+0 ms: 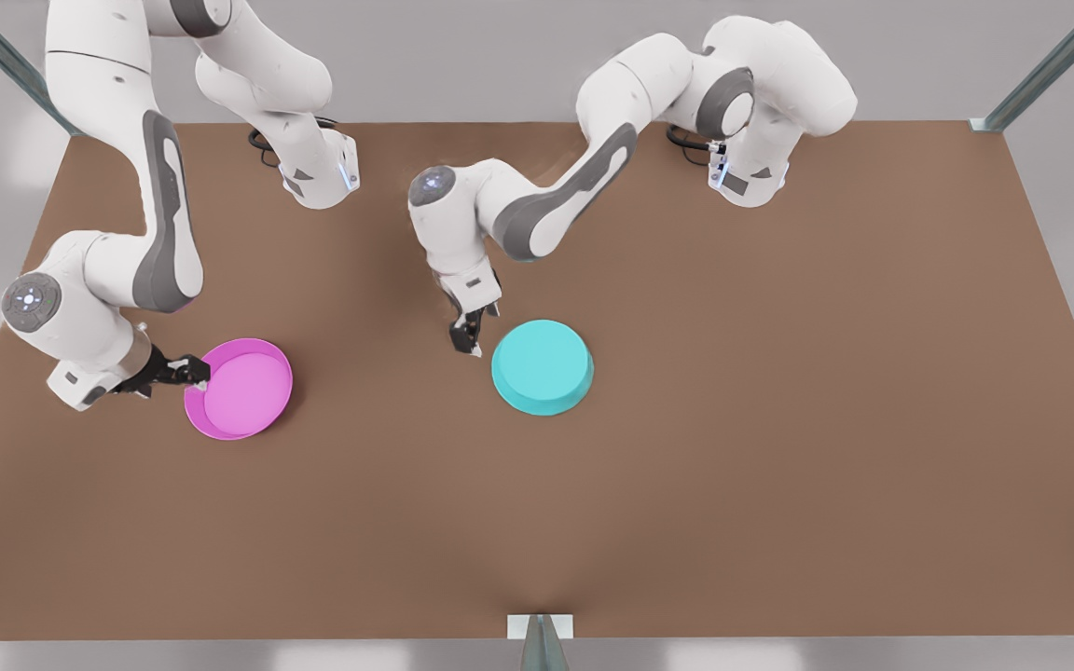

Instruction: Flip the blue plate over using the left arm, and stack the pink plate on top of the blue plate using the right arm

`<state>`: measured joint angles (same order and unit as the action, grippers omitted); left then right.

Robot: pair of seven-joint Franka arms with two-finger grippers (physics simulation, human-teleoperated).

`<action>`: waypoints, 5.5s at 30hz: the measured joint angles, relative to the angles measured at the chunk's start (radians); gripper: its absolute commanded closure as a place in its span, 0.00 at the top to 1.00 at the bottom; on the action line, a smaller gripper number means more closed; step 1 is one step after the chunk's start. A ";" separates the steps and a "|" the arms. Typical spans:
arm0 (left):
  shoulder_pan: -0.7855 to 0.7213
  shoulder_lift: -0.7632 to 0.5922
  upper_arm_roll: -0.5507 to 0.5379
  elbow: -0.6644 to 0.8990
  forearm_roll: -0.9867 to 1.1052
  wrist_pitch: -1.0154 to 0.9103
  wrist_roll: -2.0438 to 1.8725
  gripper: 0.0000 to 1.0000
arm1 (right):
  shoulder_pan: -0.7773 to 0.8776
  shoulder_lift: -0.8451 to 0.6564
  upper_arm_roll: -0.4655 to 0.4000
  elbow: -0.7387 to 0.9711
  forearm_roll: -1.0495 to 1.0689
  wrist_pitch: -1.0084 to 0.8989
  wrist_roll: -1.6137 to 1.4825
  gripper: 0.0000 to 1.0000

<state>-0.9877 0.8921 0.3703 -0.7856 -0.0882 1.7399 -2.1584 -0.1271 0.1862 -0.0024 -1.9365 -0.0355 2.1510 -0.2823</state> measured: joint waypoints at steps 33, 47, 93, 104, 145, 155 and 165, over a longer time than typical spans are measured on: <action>0.908 -0.541 -0.449 -0.389 0.215 -0.330 2.169 1.00 | -0.148 0.420 -0.148 0.050 0.510 0.070 -0.712 0.60; 0.908 -0.514 -0.449 -0.388 0.215 -0.329 2.166 1.00 | -0.140 0.418 -0.146 0.053 0.510 0.058 -0.709 0.39; 0.908 -0.508 -0.443 -0.388 0.223 -0.315 2.165 1.00 | -0.053 0.359 -0.049 0.047 0.599 0.004 -0.588 0.21; 0.909 -0.518 -0.435 -0.388 0.223 -0.318 2.164 1.00 | 0.159 0.297 -0.048 0.045 0.675 0.015 -0.402 0.21; 0.917 -0.507 -0.432 -0.388 0.244 -0.290 2.162 1.00 | 0.717 0.280 0.038 -0.031 0.773 0.400 0.105 0.21; 0.916 -0.507 -0.432 -0.389 0.245 -0.290 2.162 1.00 | 0.693 0.203 0.007 -0.025 0.758 0.331 0.110 1.00; 0.912 -0.515 -0.435 -0.388 0.242 -0.290 2.162 1.00 | 0.144 -0.041 -0.133 0.390 -0.012 -0.466 0.092 1.00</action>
<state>-0.0756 0.3774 -0.0644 -1.1735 0.1534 1.4495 0.0031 0.0165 0.1452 -0.1354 -1.5466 -0.0475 1.6853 -0.1905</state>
